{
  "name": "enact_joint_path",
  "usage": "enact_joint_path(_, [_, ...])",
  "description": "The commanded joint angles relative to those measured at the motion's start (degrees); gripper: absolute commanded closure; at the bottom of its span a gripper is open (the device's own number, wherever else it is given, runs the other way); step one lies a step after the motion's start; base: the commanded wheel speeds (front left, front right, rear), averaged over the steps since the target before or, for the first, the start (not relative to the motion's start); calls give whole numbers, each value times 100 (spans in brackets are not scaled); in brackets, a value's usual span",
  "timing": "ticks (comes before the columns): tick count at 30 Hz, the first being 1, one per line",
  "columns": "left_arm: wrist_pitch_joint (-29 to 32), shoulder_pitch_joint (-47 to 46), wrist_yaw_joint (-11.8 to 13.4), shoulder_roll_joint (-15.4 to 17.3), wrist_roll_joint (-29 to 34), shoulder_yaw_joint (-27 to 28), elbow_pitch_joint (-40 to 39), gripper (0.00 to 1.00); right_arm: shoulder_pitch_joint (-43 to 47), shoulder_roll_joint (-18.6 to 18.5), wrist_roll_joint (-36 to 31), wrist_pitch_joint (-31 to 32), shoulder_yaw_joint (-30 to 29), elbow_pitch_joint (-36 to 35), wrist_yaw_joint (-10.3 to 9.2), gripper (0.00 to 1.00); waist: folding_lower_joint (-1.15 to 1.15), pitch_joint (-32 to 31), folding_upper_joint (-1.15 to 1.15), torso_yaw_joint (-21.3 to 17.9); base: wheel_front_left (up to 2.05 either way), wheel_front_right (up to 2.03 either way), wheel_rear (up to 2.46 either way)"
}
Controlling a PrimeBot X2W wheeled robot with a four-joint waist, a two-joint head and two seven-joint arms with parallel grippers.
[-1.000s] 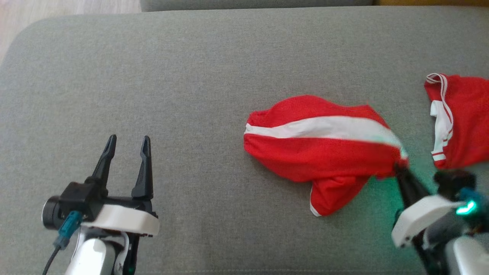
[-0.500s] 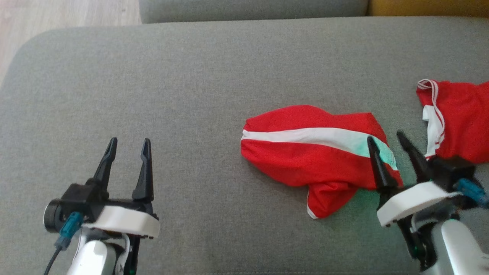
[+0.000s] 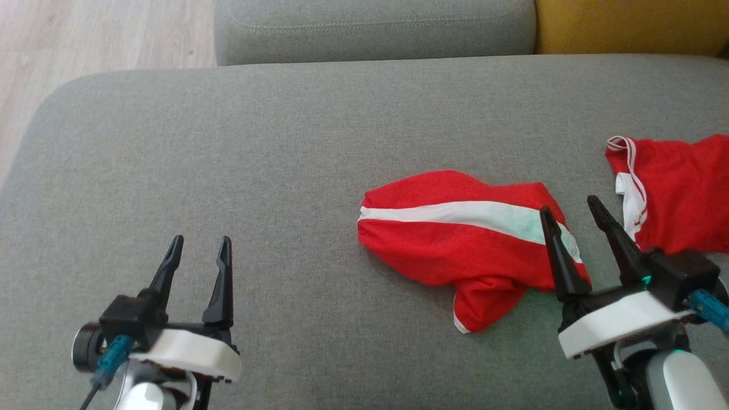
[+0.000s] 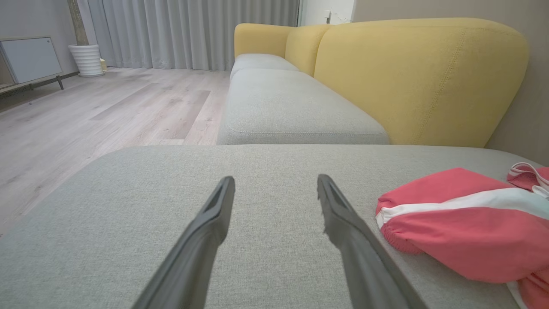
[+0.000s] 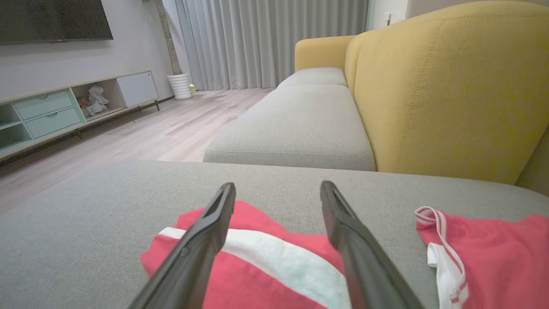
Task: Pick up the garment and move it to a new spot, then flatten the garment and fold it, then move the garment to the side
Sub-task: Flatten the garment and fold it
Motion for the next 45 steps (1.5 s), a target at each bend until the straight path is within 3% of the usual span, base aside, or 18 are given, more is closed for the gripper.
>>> enact_joint_path(1, [17, -169, 9, 96, -40, 174, -178, 0, -136, 7, -38, 31, 73, -260, 37, 0, 0, -18, 0, 2, 0, 0, 0])
enact_joint_path(17, [91, -260, 6, 86, -94, 65, -170, 0, -54, 70, -24, 91, 4, -307, 37, 0, 0, -1, 0, 26, 0, 0, 0])
enact_joint_path(24, [211, -1090, -332, -153, -203, -238, -14, 0, -150, 58, -11, 128, -48, -366, 37, 0, 0, 309, 0, 15, 0, 0, 0])
enact_joint_path(30, [633, -2166, -860, -640, -477, -748, 819, 0, -279, 49, -2, 128, -45, -360, 37, 0, 0, 624, 0, -116, 0, 0, 0])
enact_joint_path(34, [895, -2705, -1067, -836, -783, -997, 1733, 0, -391, 77, 22, 95, 28, -291, 37, 0, 0, 764, 0, -299, 0, 0, 0])
enact_joint_path(45, [1149, -3357, -1300, -943, -1827, -1567, 3452, 0, -415, 153, 117, 37, 55, -52, 37, 0, 0, 888, 0, -541, 0, 0, 0])
